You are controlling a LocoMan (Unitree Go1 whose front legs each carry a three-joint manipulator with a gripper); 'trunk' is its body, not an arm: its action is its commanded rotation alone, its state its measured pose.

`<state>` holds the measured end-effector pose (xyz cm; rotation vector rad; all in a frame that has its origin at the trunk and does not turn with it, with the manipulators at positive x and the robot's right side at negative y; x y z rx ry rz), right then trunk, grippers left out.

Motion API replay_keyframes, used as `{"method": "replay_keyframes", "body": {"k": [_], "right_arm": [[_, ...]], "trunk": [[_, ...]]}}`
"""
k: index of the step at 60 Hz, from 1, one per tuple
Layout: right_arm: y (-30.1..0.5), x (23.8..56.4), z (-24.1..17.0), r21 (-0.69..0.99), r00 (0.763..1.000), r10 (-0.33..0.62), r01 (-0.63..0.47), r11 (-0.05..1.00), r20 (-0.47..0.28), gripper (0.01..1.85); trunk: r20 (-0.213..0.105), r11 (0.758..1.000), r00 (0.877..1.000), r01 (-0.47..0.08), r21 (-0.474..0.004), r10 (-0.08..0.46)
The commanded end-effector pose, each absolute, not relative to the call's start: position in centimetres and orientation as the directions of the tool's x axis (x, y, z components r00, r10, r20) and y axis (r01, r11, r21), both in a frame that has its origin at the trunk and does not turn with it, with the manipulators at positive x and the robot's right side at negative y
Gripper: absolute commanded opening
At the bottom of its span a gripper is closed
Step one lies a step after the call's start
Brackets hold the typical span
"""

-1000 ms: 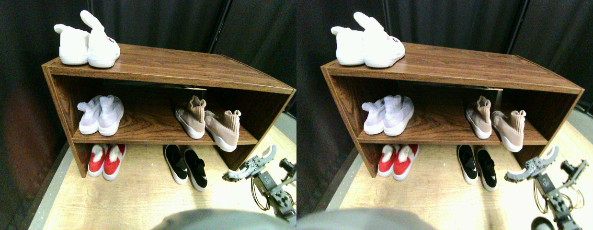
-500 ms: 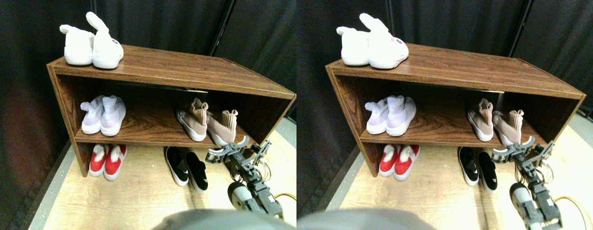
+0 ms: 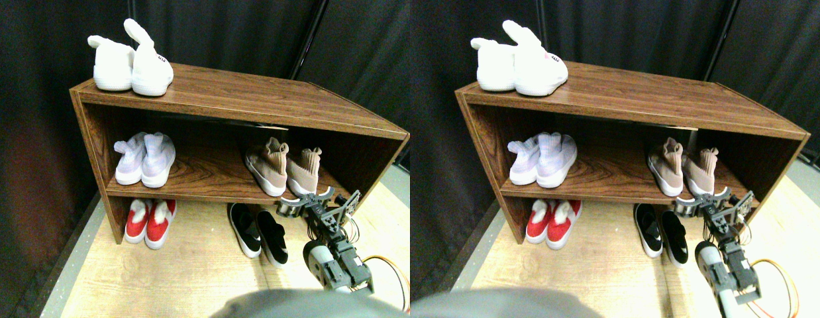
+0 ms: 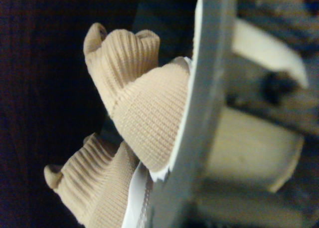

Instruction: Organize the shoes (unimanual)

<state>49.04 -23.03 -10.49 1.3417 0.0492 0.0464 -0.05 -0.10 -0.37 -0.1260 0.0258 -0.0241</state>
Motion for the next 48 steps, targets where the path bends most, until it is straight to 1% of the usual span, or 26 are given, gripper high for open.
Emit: {"method": "replay_keyframes", "body": {"k": [1,13,17,23,24,25,29,31,32,33,34,37,38,39,40,42,45,46,47,48], "right_arm": [[-23.1,48.6,-10.0,0.975,0.996,0.089,-0.033,0.221,0.013,1.66],[-23.3,47.5,-9.5,0.971,0.994,0.101,-0.065,0.229,0.043,1.68],[-23.4,47.0,-9.3,0.966,0.993,0.102,-0.076,0.249,0.052,1.67],[-23.6,45.9,-8.9,0.967,0.993,0.099,-0.091,0.236,0.069,1.65],[-23.8,45.3,-8.6,0.964,0.990,0.113,-0.107,0.243,0.082,1.61],[-23.8,45.3,-8.6,0.964,0.990,0.113,-0.107,0.243,0.082,1.61],[-24.4,44.3,-8.1,0.956,0.991,0.105,-0.111,0.272,0.085,1.37],[-24.7,43.9,-7.7,0.962,0.992,0.095,-0.103,0.253,0.081,1.29],[-24.9,43.5,-7.5,0.964,0.994,0.075,-0.098,0.246,0.082,1.22],[-24.9,43.5,-7.5,0.964,0.994,0.075,-0.098,0.246,0.082,1.22],[-25.1,43.2,-7.3,0.961,0.995,0.056,-0.098,0.260,0.086,1.16],[-25.7,42.5,-6.7,0.955,0.995,0.026,-0.100,0.281,0.097,1.05],[-25.9,42.2,-6.5,0.952,0.995,0.002,-0.100,0.289,0.104,0.96],[-25.9,42.2,-6.5,0.952,0.995,0.002,-0.100,0.289,0.104,0.96],[-26.1,41.9,-6.3,0.949,0.994,-0.023,-0.099,0.298,0.110,0.89],[-26.4,41.4,-6.0,0.949,0.992,-0.051,-0.097,0.299,0.117,0.80],[-27.0,40.8,-5.4,0.948,0.989,-0.072,-0.106,0.299,0.133,0.58],[-27.2,40.6,-5.1,0.942,0.986,-0.079,-0.112,0.315,0.144,0.46],[-27.2,40.6,-5.1,0.942,0.986,-0.079,-0.112,0.315,0.144,0.46],[-27.6,40.4,-4.8,0.938,0.985,-0.087,-0.114,0.327,0.150,0.27]], "trunk": [[-0.024,0.992,0.999,0.019,-0.124,-0.022],[-0.022,0.993,0.999,0.025,-0.116,-0.028],[-0.021,0.993,0.999,0.027,-0.116,-0.030],[-0.021,0.993,0.999,0.027,-0.116,-0.030],[-0.023,0.993,0.999,0.031,-0.113,-0.033],[-0.023,0.993,0.999,0.031,-0.113,-0.033],[-0.023,0.993,0.999,0.031,-0.113,-0.033],[-0.023,0.993,0.999,0.031,-0.113,-0.033],[-0.022,0.993,0.999,0.037,-0.114,-0.039],[-0.022,0.993,0.999,0.037,-0.114,-0.039],[-0.022,0.993,0.999,0.037,-0.114,-0.039],[-0.022,0.993,0.999,0.037,-0.114,-0.039],[-0.022,0.993,0.999,0.037,-0.114,-0.039],[-0.022,0.993,0.999,0.037,-0.114,-0.039],[-0.022,0.993,0.999,0.037,-0.114,-0.039],[-0.022,0.993,0.999,0.037,-0.114,-0.039],[-0.022,0.993,0.999,0.037,-0.114,-0.039],[-0.024,0.993,0.999,0.045,-0.111,-0.048],[-0.024,0.993,0.999,0.045,-0.111,-0.048],[-0.024,0.993,0.999,0.045,-0.111,-0.048]]}}
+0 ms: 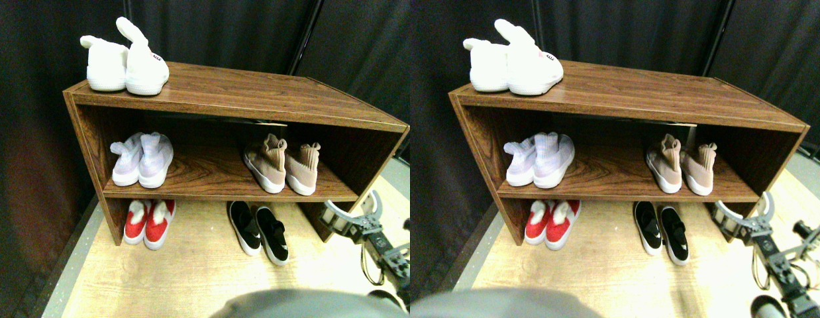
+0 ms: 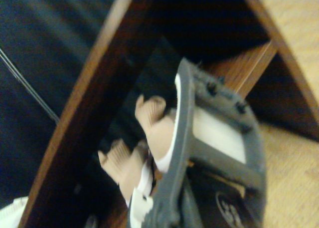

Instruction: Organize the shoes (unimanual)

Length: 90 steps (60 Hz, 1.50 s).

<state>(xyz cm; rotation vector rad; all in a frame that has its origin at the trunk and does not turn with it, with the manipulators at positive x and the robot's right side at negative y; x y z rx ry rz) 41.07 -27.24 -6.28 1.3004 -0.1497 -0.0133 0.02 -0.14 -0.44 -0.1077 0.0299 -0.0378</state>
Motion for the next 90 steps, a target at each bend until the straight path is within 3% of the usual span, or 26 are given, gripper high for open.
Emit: {"method": "replay_keyframes", "body": {"k": [1,2,4,10,26,30,41,51,58,71,90], "right_arm": [[-27.6,40.4,-4.8,0.938,0.985,-0.087,-0.114,0.327,0.150,0.27],[-28.0,40.3,-4.6,0.933,0.979,-0.115,-0.121,0.340,0.168,0.09],[-28.2,40.2,-4.5,0.930,0.976,-0.122,-0.129,0.345,0.180,0.06],[-29.4,40.2,-3.9,0.895,0.969,-0.095,-0.171,0.411,0.229,0.06],[-30.5,42.6,-3.3,0.890,0.962,-0.087,-0.204,0.407,0.260,0.06],[-30.6,44.4,-3.6,0.921,0.967,-0.102,-0.186,0.343,0.233,0.06],[-30.6,48.1,-4.4,0.945,0.984,-0.089,-0.118,0.305,0.152,0.06],[-30.7,50.5,-5.7,0.947,0.989,-0.075,-0.099,0.307,0.127,0.06],[-31.3,52.3,-7.0,0.953,0.991,-0.114,-0.034,0.300,0.071,0.06],[-31.0,52.8,-8.2,0.960,0.985,-0.171,0.017,0.279,0.032,0.06],[-29.8,52.7,-9.4,0.960,0.994,-0.105,0.033,0.278,-0.004,0.06]], "trunk": [[-0.024,0.993,0.999,0.045,-0.111,-0.048],[-0.024,0.993,0.998,0.047,-0.108,-0.050],[-0.024,0.993,0.998,0.047,-0.108,-0.050],[-0.025,0.993,0.998,0.048,-0.108,-0.051],[-0.025,0.993,0.999,0.040,-0.113,-0.043],[-0.028,0.993,0.999,0.037,-0.113,-0.041],[-0.030,0.992,0.999,0.025,-0.120,-0.029],[-0.031,0.992,0.999,0.016,-0.123,-0.020],[-0.029,0.992,0.999,0.013,-0.123,-0.017],[-0.034,0.992,0.999,0.007,-0.123,-0.012],[-0.040,0.992,0.999,0.000,-0.128,-0.005]]}}
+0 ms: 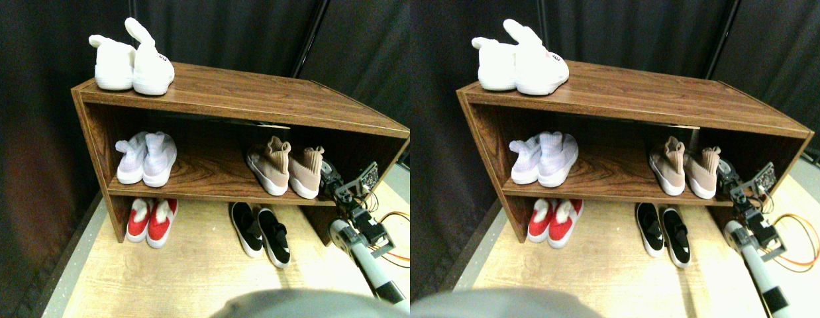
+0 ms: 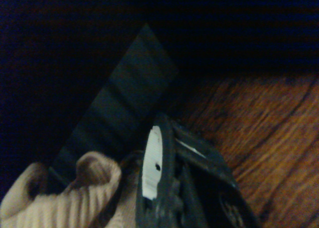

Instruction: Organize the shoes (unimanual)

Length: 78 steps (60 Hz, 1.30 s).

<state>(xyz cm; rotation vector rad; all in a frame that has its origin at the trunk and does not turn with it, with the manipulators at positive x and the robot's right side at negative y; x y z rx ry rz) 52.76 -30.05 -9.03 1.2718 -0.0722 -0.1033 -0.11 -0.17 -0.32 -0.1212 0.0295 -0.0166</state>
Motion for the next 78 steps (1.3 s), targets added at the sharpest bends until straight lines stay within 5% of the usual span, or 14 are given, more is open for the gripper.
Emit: {"method": "replay_keyframes", "body": {"k": [1,37,62,78], "right_arm": [[-29.6,52.7,-9.4,0.960,0.995,-0.102,0.035,0.277,-0.007,0.06],[-26.2,52.0,-9.5,0.960,0.996,-0.089,0.035,0.277,-0.011,0.06],[-30.7,53.1,-9.3,0.929,0.979,-0.203,0.061,0.366,0.016,0.06],[-30.2,51.2,-7.8,0.932,0.989,-0.130,-0.014,0.363,0.065,0.06]], "trunk": [[-0.040,0.992,0.999,0.000,-0.128,-0.005],[-0.047,0.989,0.999,-0.012,-0.146,0.005],[-0.048,0.992,0.999,0.012,-0.125,-0.018],[-0.045,0.993,0.998,0.036,-0.113,-0.042]]}}
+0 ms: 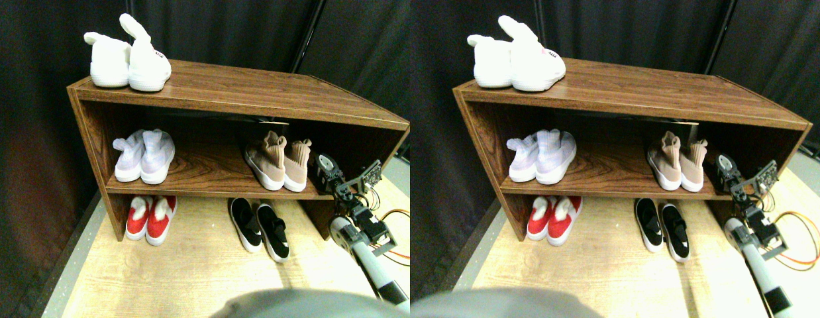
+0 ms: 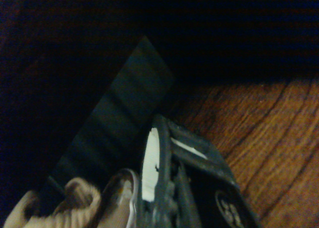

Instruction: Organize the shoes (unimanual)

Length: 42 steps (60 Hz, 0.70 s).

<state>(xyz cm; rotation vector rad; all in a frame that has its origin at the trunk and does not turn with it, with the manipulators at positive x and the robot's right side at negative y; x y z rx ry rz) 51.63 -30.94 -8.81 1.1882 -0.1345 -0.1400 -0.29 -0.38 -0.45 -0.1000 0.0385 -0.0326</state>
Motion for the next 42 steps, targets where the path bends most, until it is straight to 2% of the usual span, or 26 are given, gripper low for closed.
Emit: {"method": "replay_keyframes", "body": {"k": [1,15,17,20,25,32,34,41,42], "right_arm": [[-30.1,51.1,-7.8,0.933,0.989,-0.131,-0.018,0.360,0.069,0.06],[-29.7,48.6,-6.7,0.909,0.989,-0.038,-0.115,0.401,0.142,0.06],[-29.6,48.0,-6.6,0.925,0.988,-0.038,-0.129,0.357,0.152,0.06],[-29.4,47.1,-6.4,0.922,0.985,-0.045,-0.141,0.360,0.169,0.06],[-29.2,45.9,-6.1,0.923,0.983,0.023,-0.181,0.339,0.184,0.06],[-29.1,44.3,-5.8,0.909,0.977,0.036,-0.209,0.360,0.210,0.06],[-29.2,43.6,-5.8,0.918,0.975,0.063,-0.223,0.327,0.215,0.06],[-29.0,42.3,-5.7,0.912,0.970,0.073,-0.241,0.330,0.230,0.06],[-28.8,41.7,-5.7,0.920,0.968,0.094,-0.249,0.304,0.231,0.06]], "trunk": [[-0.045,0.993,0.998,0.036,-0.113,-0.042],[-0.045,0.993,0.998,0.042,-0.111,-0.047],[-0.044,0.993,0.998,0.042,-0.111,-0.047],[-0.045,0.993,0.998,0.042,-0.111,-0.047],[-0.047,0.993,0.998,0.040,-0.111,-0.046],[-0.049,0.993,0.998,0.042,-0.109,-0.047],[-0.050,0.993,0.998,0.041,-0.109,-0.047],[-0.052,0.993,0.998,0.039,-0.108,-0.045],[-0.052,0.993,0.998,0.039,-0.108,-0.045]]}}
